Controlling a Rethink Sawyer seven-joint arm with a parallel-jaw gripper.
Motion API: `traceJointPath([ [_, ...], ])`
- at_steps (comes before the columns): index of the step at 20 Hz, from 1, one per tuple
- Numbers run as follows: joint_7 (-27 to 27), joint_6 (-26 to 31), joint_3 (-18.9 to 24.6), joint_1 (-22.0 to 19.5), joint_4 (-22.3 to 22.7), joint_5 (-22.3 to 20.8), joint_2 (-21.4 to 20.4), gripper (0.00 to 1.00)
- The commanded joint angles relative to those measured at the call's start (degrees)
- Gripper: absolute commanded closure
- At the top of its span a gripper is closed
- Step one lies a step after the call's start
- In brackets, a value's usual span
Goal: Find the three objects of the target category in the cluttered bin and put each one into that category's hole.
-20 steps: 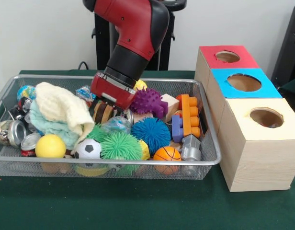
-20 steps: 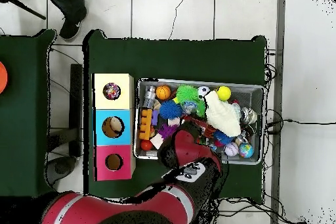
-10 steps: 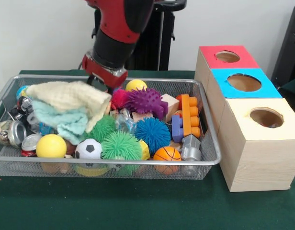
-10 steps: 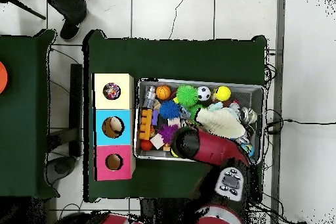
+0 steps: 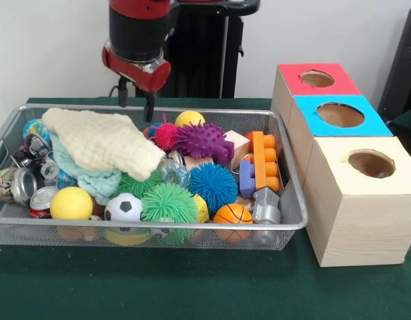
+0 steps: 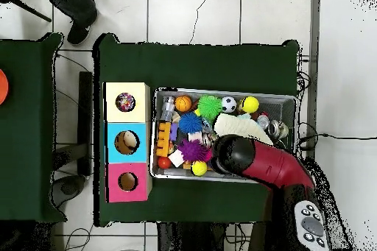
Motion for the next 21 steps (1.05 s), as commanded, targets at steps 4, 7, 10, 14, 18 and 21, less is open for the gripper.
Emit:
traceJointPath([
  [4,-6.2,-15.7,13.9,-3.1,5.6,-10.3,-10.0,0.00],
  [7,-3.6,-18.4,14.7,-3.5,5.4,-11.4,-11.6,0.00],
  [10,-3.3,-17.8,15.7,-4.1,5.5,-11.8,-12.4,0.00],
  [14,-3.8,-15.8,16.5,-4.8,6.4,-12.4,-14.5,0.00],
  [18,-2.7,-15.4,15.8,-3.8,4.5,-13.2,-12.4,0.00],
  [21,-2.8,-15.1,16.0,-4.1,3.8,-13.4,-11.8,0.00],
])
